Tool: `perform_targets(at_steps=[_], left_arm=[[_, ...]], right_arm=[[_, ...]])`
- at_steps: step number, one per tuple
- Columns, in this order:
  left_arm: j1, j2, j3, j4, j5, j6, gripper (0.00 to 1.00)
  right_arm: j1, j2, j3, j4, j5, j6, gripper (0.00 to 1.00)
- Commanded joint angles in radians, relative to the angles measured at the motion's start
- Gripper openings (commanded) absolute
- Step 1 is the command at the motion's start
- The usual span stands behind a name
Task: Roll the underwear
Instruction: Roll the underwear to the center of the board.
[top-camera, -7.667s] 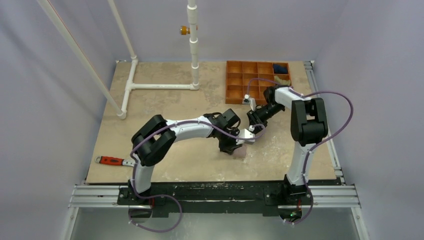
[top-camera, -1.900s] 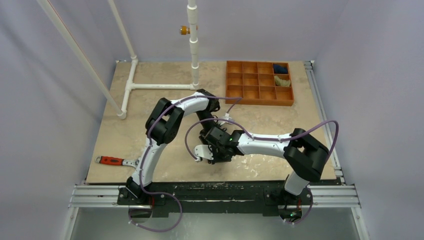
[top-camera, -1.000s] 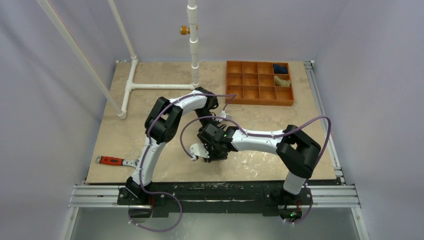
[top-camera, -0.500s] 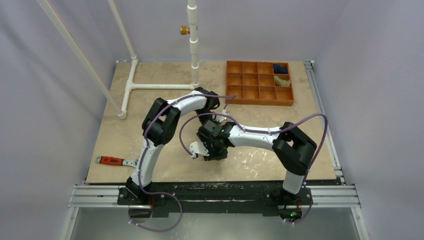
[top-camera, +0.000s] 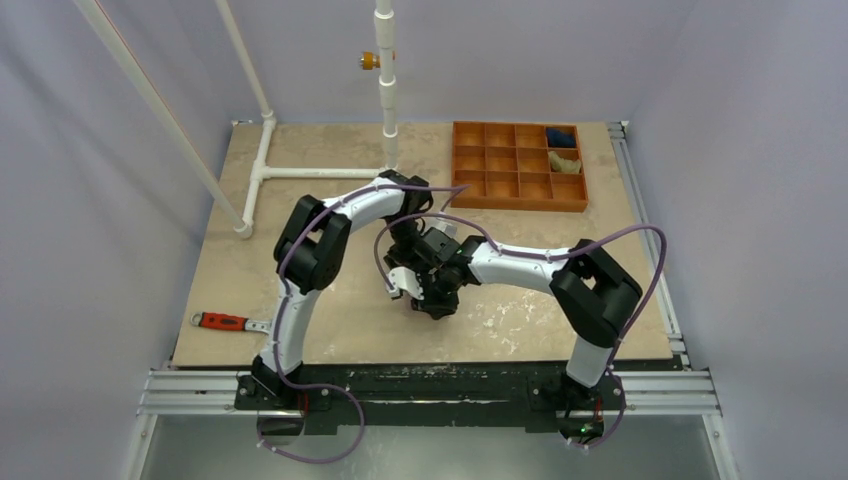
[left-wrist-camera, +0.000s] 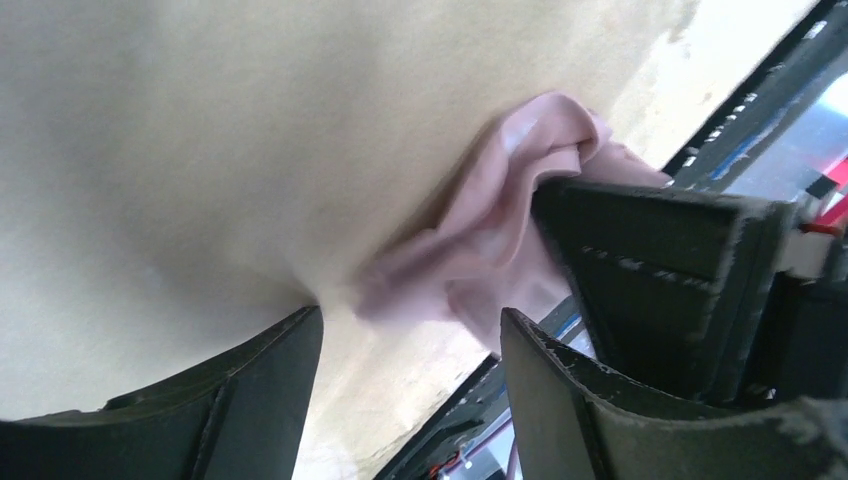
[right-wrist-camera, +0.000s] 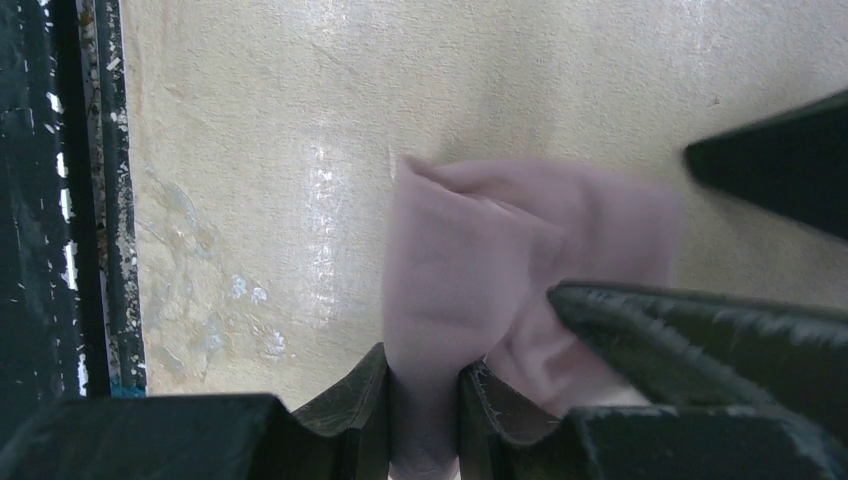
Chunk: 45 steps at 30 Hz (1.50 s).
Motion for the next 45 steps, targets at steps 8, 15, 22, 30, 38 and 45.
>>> perform_targets(at_steps=[8,15,22,30,38,45], left_arm=[[0.064,-0.019,0.005,0.065,-0.112,0.078,0.67],[0.101,-0.067,-0.037,0.087,-0.204,0.078,0.67],[0.208,-0.243,-0.198,0.177,-0.299,0.080,0.67],[0.336,-0.436,-0.339,0.265,-0.371,0.088,0.67],[0.384,-0.709,-0.554,0.431,-0.271,0.109,0.67],[0.383,-0.975,-0.761,0.579,-0.152,0.124,0.67]], right_arm=[[-0.013,0.077,-0.107,-0.084,0.039,0.043,0.00],[-0.012,0.130,-0.038,-0.145,0.036,0.025,0.00],[-0.042,0.219,0.071,-0.250,0.008,-0.021,0.00],[-0.112,0.363,0.269,-0.440,-0.055,-0.099,0.00],[-0.179,0.549,0.514,-0.631,-0.181,-0.212,0.02],[-0.218,0.683,0.636,-0.721,-0.251,-0.289,0.03]])
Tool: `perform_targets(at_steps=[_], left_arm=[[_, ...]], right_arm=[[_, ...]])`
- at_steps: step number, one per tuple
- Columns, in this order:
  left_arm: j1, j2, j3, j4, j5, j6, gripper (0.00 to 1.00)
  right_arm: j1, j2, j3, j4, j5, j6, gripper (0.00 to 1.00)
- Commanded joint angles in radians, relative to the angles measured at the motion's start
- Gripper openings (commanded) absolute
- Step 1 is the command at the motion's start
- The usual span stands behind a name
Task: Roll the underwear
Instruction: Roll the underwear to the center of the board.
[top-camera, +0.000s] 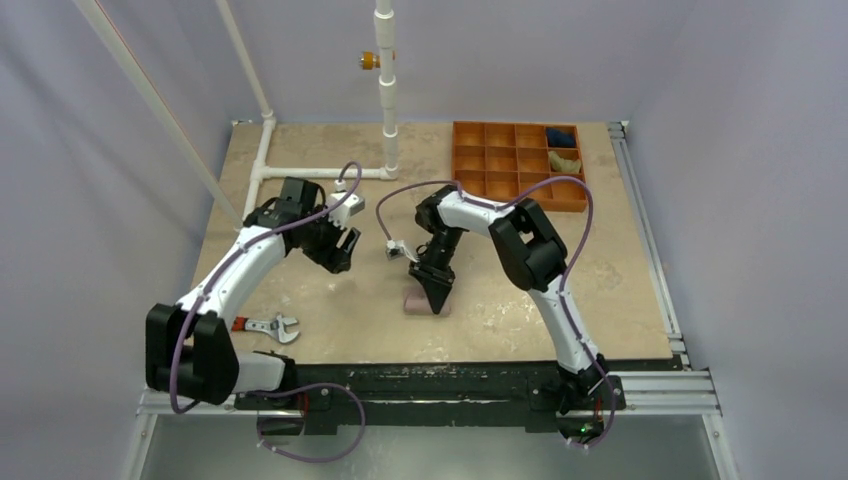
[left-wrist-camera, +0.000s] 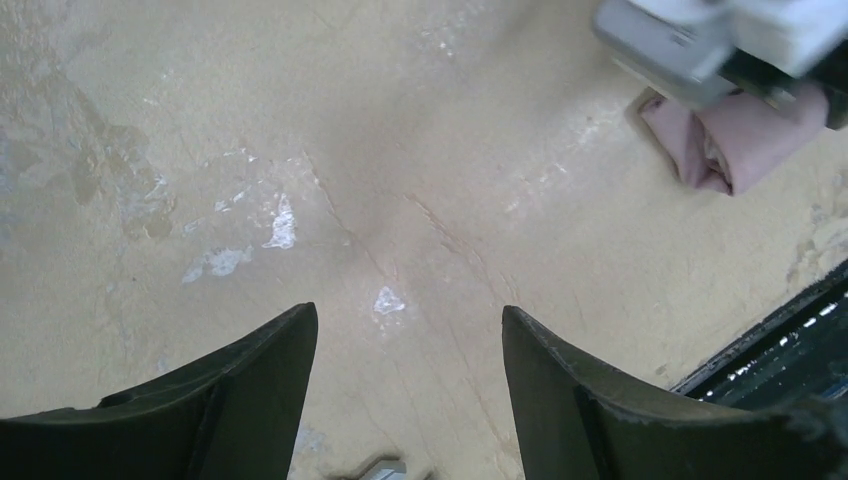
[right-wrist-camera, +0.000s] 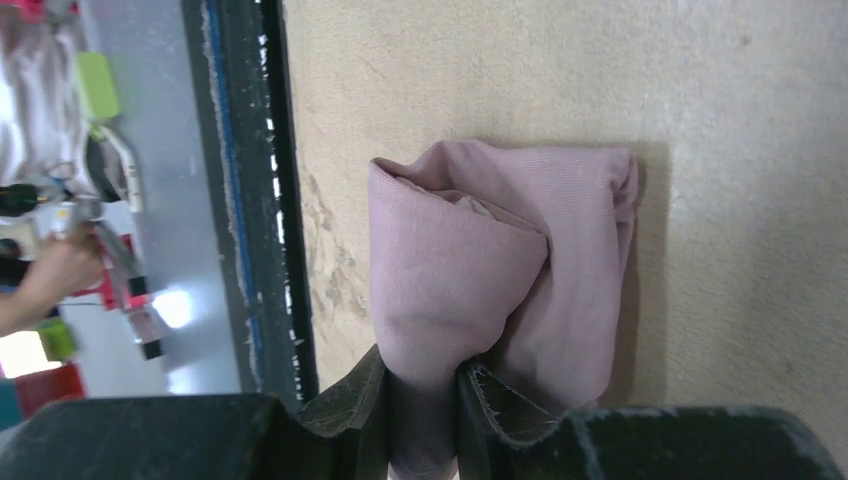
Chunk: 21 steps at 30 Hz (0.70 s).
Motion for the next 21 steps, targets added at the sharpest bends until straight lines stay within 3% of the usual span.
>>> perform_targets(at_steps=[1,5,9,15,21], left_arm=[[-0.003,-0.160,-0.093,0.141,0.137,0.038,0.67],[-0.054,-0.273,-0.146,0.178,0.209,0.082,0.67],[-0.238,-0.305,-0.162,0.198,0.180,0.144,0.67],[-0.512,-0.124,-0.085,0.236,0.096,0.170,0.68],[-0.678,0.051,-0.036,0.303,0.029,0.151,0.68]], right_arm=[[-0.011,0.147,0.005,0.010,0.150,-0.133,0.03],[-0.012,0.196,0.046,-0.028,0.133,-0.159,0.03],[-0.012,0.238,0.068,-0.049,0.130,-0.167,0.04],[-0.018,0.251,0.080,-0.048,0.126,-0.151,0.05],[-0.040,0.259,0.086,-0.047,0.120,-0.143,0.05]])
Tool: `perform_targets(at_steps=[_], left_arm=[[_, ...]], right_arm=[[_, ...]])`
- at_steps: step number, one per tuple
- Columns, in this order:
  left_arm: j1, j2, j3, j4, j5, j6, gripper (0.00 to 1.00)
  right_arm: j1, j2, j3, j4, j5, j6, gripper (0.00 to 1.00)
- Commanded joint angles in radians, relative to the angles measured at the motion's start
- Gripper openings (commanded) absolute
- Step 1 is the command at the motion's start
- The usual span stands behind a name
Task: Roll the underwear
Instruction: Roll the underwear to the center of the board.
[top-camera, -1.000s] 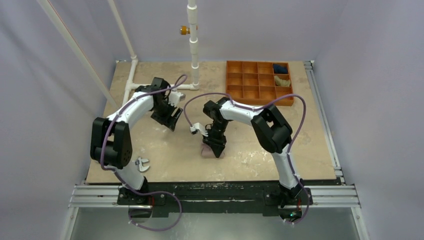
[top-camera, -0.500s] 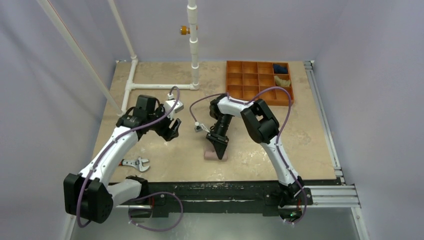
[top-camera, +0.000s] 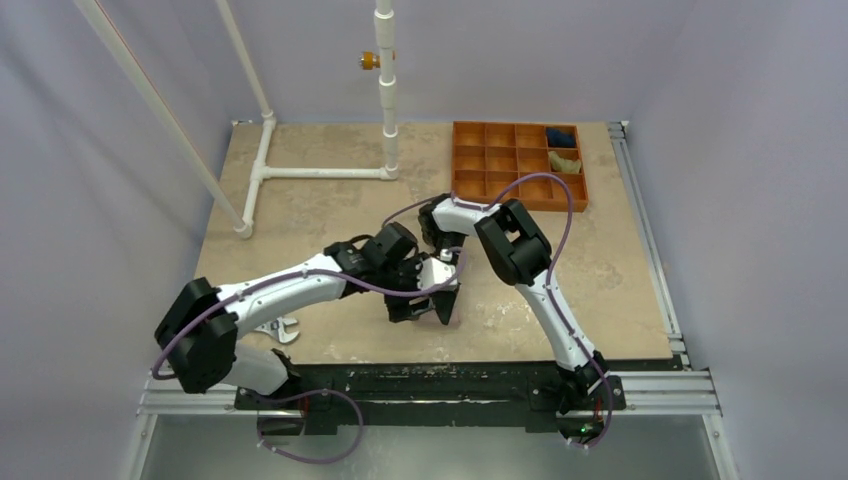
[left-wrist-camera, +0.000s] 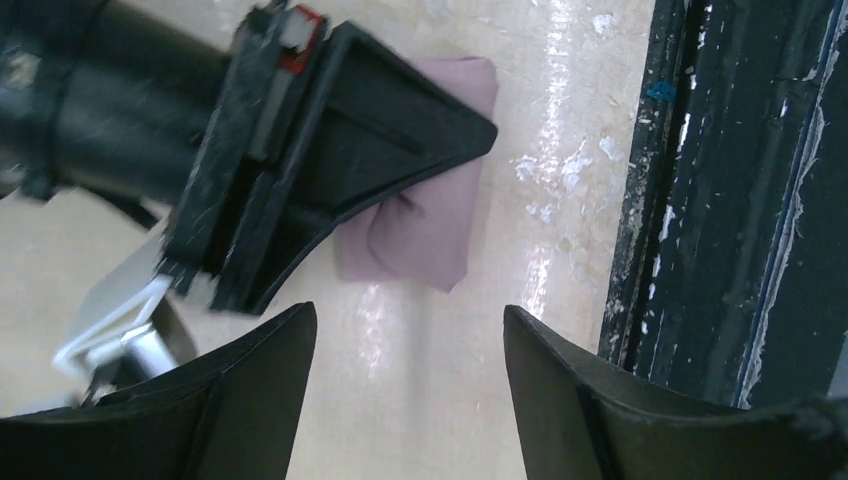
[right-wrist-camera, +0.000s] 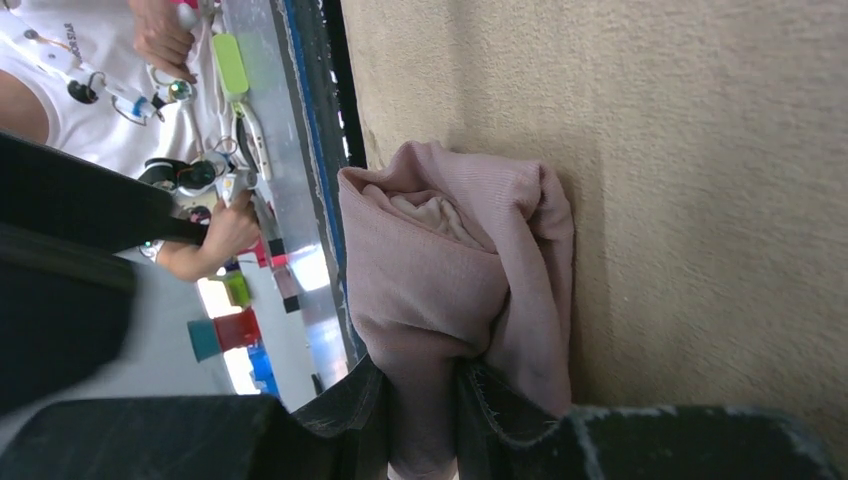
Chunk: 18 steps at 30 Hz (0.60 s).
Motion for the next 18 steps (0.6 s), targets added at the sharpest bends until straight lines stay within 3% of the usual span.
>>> perform_targets(at_steps=[1,9,18], left_arm=[[-0.086,0.095,0.063,0.085,-0.068,0.016,0.68],[-0.164,0.243,0.081,0.159,-0.147,0.016,0.70],[-0.181,0.307,0.068,0.250,-0.206,-0.030,0.70]], right_arm=[[-0.018,0.080,0.003,0.238,0.197,-0.068,0.05],[-0.021,0.083,0.004,0.237,0.194,-0.067,0.05],[-0.021,0.083,0.006,0.237,0.189,-0.066,0.05]])
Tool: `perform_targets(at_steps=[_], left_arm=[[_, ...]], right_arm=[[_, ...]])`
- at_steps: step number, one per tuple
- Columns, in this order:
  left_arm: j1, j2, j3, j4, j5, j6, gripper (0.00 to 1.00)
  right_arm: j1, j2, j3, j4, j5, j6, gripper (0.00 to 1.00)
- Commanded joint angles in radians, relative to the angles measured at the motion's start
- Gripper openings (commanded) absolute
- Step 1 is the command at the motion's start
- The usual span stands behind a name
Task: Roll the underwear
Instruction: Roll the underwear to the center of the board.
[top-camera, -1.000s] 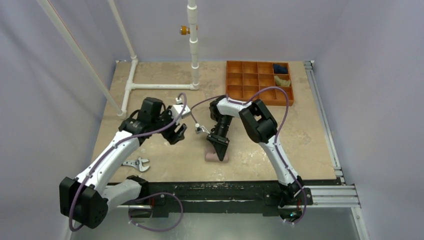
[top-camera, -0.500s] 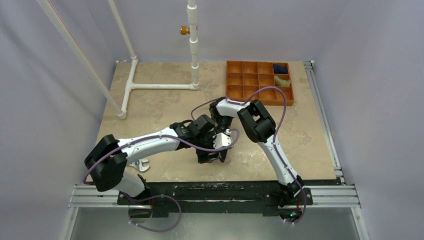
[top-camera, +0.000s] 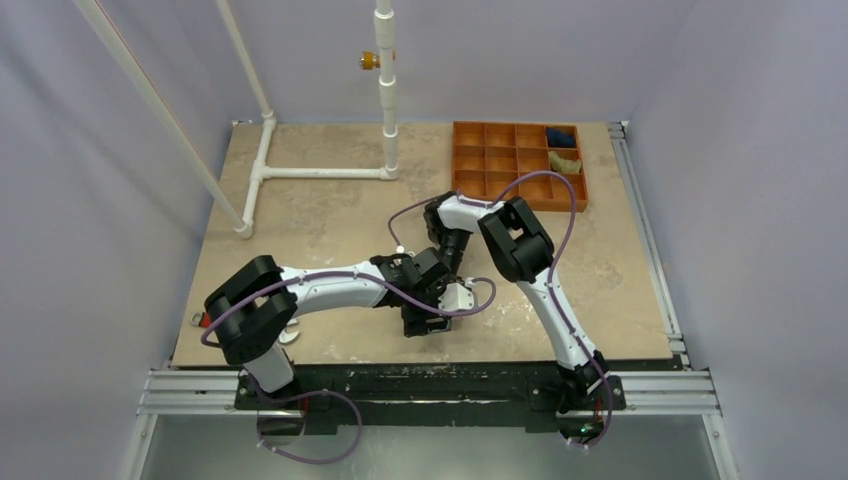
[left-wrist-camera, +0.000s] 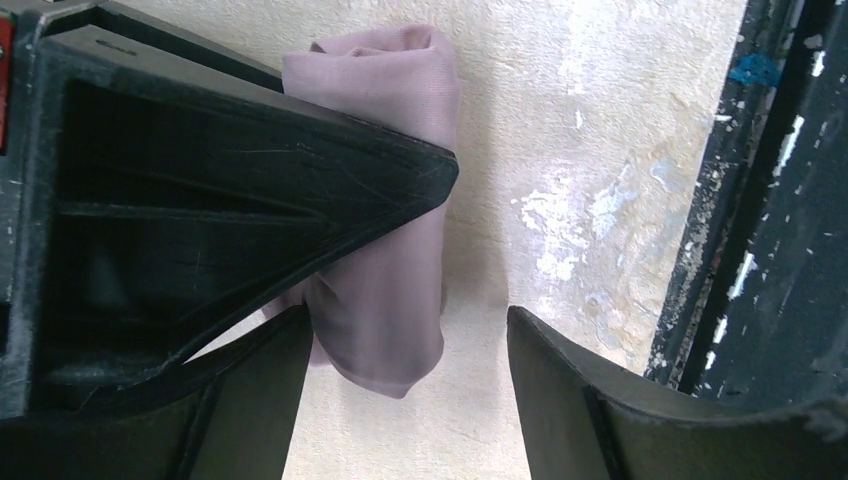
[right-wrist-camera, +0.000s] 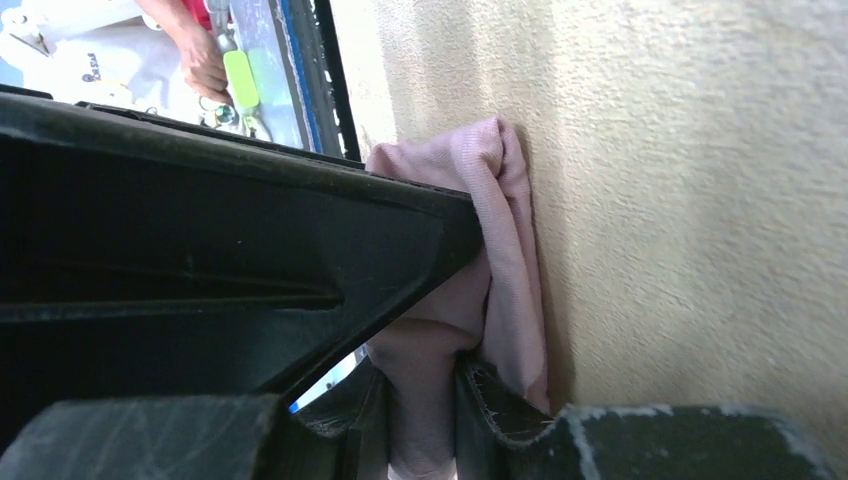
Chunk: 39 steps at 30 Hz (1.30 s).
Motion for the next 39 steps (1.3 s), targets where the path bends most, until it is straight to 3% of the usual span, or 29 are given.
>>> perform_targets(at_steps=[1,6,9,16,18,19,31,39], left_arm=[[-0.005,0.030,0.028,0.183,-0.042,-0.025,0.70],[-0.011,0.064,0.020,0.221,-0.044,-0.050,0.64],[-0.012,0.085,0.019,0.220,-0.038,-0.059,0.54],[-0.012,0.117,0.025,0.175,-0.014,-0.039,0.23],[-0.012,0.130,0.030,0.152,-0.001,-0.027,0.03],[-0.012,0.140,0.035,0.135,0.007,-0.020,0.00],[-0.012,0.202,0.083,0.034,0.032,0.025,0.00],[-0.012,0.235,0.108,0.017,0.032,0.033,0.00]], right_arm=[[0.007,0.073,0.006,0.238,0.198,-0.083,0.05],[0.006,0.071,0.004,0.241,0.193,-0.079,0.06],[0.003,0.065,-0.001,0.248,0.190,-0.076,0.06],[-0.011,0.043,-0.017,0.267,0.176,-0.068,0.11],[-0.014,0.040,-0.020,0.270,0.174,-0.065,0.16],[-0.015,0.038,-0.022,0.273,0.175,-0.062,0.19],[-0.098,-0.053,-0.046,0.273,0.135,-0.056,0.52],[-0.192,-0.138,-0.076,0.247,0.125,-0.080,0.57]])
